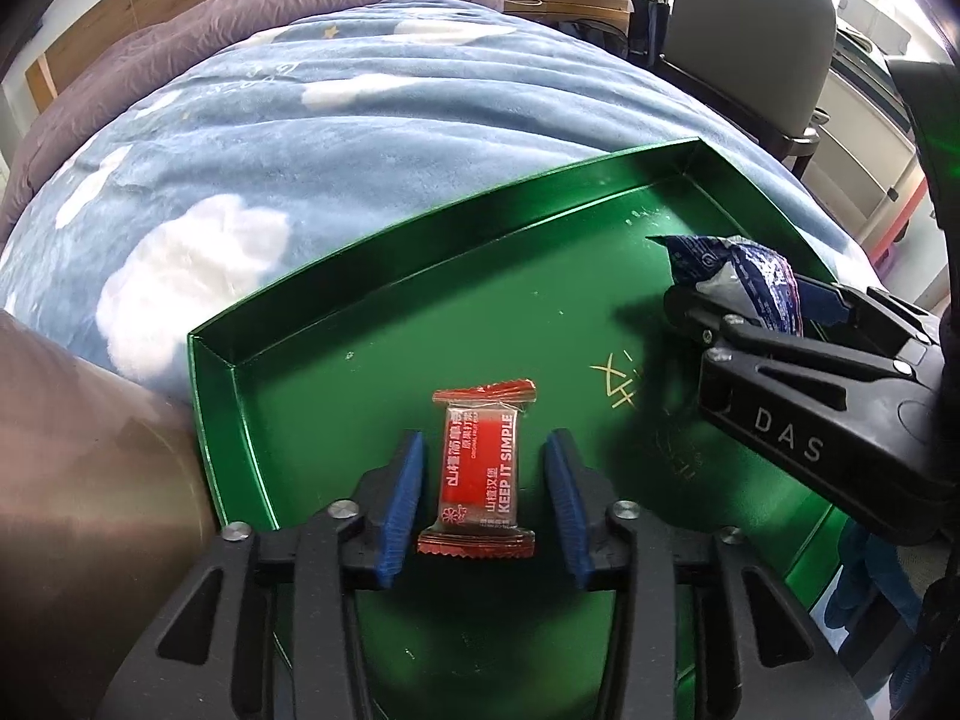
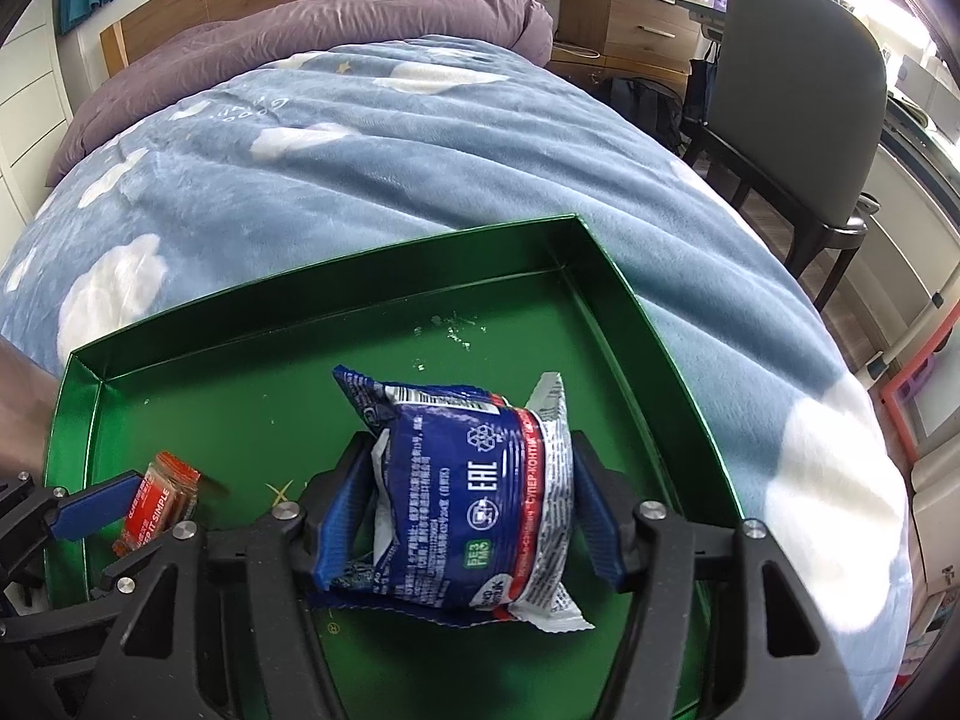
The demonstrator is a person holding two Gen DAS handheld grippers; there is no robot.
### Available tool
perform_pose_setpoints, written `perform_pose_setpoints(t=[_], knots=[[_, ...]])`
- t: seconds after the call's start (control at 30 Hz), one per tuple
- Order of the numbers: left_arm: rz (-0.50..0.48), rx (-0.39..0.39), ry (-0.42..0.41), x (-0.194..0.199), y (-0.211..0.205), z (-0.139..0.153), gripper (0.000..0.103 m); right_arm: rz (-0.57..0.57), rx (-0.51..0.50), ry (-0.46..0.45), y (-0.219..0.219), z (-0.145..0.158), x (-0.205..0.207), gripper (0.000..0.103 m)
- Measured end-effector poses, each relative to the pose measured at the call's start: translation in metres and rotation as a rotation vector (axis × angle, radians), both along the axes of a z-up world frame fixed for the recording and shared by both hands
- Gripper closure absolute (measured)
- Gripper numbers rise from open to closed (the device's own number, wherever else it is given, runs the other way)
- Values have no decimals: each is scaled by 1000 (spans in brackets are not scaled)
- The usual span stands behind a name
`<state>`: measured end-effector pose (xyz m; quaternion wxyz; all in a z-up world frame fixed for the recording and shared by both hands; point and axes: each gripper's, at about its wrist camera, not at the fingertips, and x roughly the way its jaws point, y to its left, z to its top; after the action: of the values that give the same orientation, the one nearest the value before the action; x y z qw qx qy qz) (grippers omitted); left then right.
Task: Organize snacks
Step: 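Open both tools to drop the candy and chip bag into the tray, then withdraw both open tools from the tray back toward the snacks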
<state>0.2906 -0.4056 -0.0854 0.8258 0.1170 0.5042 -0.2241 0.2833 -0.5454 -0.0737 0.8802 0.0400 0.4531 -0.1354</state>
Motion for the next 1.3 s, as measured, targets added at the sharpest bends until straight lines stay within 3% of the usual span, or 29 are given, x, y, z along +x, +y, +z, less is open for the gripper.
perform_pose_setpoints(t=[0.13,0.5,0.9,1.3], knots=[[-2,0,-12,0,1,3,54,11,-13,-2,2,3,-2,0],[-28,1,-71,-18,1,30,52,-6,-20,-78,2,39,-20,0],[-96,-35,-100,-72,14,75,51,-80,-6,-163,4,88,-85,0],[-73,-90,-133,-129,75,119,51,-91,9,-214,49,125,-164,0]])
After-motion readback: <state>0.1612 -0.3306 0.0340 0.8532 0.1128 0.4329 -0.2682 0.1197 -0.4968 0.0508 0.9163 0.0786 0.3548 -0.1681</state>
